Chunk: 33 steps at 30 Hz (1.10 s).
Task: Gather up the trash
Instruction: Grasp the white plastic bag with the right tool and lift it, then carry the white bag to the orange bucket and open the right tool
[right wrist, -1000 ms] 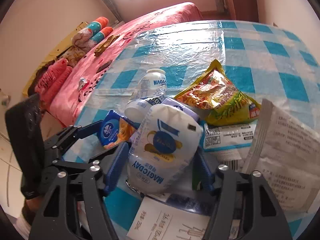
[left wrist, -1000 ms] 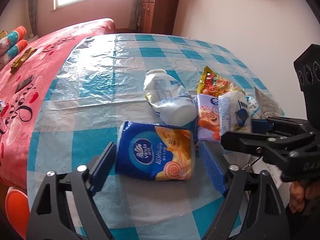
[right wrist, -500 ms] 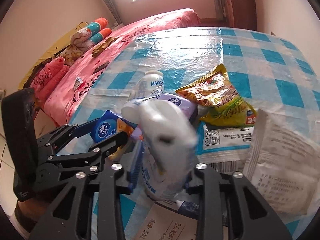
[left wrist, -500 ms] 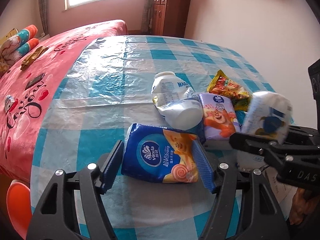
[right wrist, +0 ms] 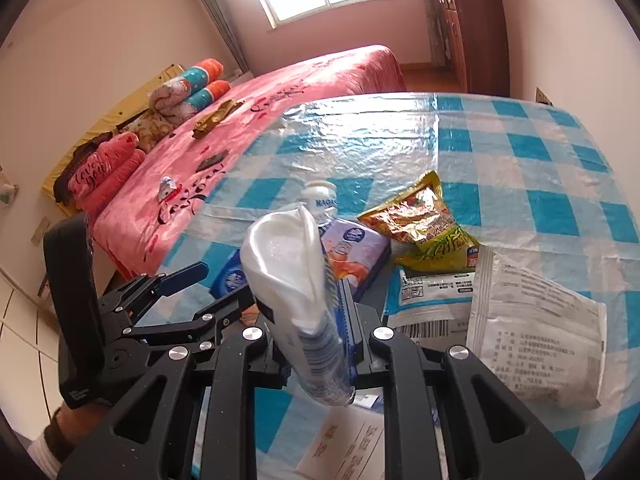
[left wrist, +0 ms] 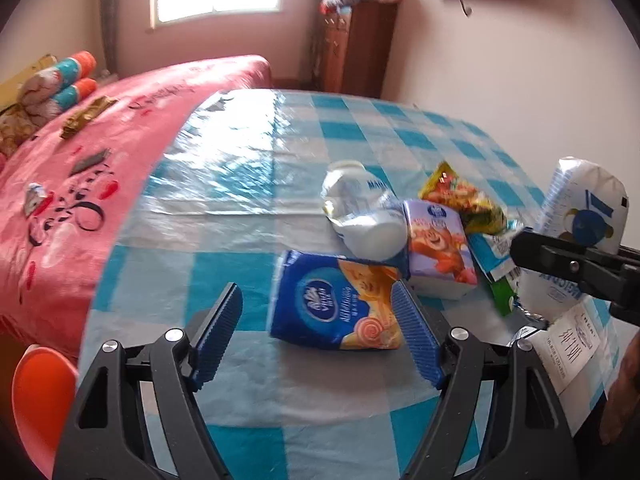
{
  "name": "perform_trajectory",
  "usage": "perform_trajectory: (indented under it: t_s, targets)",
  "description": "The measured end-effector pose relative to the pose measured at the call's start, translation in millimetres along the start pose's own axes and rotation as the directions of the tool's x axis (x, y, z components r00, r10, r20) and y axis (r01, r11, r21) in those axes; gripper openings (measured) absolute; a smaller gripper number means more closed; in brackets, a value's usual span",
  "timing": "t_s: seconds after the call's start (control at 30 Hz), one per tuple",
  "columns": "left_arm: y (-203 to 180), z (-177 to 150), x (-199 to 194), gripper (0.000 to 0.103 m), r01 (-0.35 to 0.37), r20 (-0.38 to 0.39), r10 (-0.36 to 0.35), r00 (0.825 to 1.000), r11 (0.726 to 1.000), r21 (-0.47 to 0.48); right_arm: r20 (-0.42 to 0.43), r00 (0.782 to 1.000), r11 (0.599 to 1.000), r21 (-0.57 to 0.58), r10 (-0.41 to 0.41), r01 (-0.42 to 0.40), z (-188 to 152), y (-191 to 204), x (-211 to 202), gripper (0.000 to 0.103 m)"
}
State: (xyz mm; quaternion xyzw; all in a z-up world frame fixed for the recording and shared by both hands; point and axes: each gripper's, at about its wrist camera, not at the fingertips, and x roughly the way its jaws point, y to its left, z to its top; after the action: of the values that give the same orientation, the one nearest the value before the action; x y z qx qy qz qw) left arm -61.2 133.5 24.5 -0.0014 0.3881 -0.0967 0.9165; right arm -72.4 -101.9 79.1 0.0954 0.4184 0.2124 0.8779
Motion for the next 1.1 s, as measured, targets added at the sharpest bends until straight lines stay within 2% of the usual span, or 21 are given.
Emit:
perform_trajectory:
  t_s: [0.1,0.17,0.3,0.47,0.67,0.73,0.83,0.93,1.1]
  targets:
    - [6,0,-20,0.078,-0.037,0.056,0.038,0.998,0.999,-0.021,0.014,1.0,1.0,-0.016,0.003,-0.003,1,9,-9,0.021]
    - [10,0,-34,0.085,-0.073,0.088,0.076,0.993,0.997,-0.034,0.022,1.0,1.0,-0.027,0.011,-0.01,3,15,-15,0.021]
    - [26,-2,-65,0.091,-0.146,0.146,0.154,0.977,0.987,-0.068,0.021,0.998,0.997,-0.052,0.051,-0.05,5,35,-21,0.021]
    - [51,-14,-100,0.097,-0.201,0.176,0.222,0.959,0.971,-0.131,-0.004,0.994,0.986,-0.127,0.112,-0.111,3,75,-21,0.021]
    - [86,-37,-134,0.098,-0.285,0.181,0.323,0.929,0.935,-0.211,-0.081,0.977,0.959,-0.194,0.196,-0.209,-7,120,-8,0.021]
    - [101,-49,-148,0.099,-0.321,0.18,0.371,0.911,0.912,-0.255,-0.123,0.965,0.943,-0.214,0.232,-0.254,-13,139,0,0.021]
    - [128,-65,-166,0.099,-0.354,0.161,0.418,0.894,0.88,-0.317,-0.188,0.941,0.914,-0.243,0.283,-0.324,-21,169,16,0.021]
    - [155,-83,-186,0.099,-0.408,0.14,0.491,0.86,0.827,-0.387,-0.239,0.915,0.885,-0.263,0.325,-0.384,-28,197,28,0.021]
    - [189,-110,-214,0.099,-0.493,0.097,0.589,0.802,0.745,-0.449,-0.317,0.875,0.826,-0.324,0.365,-0.461,-40,249,48,0.021]
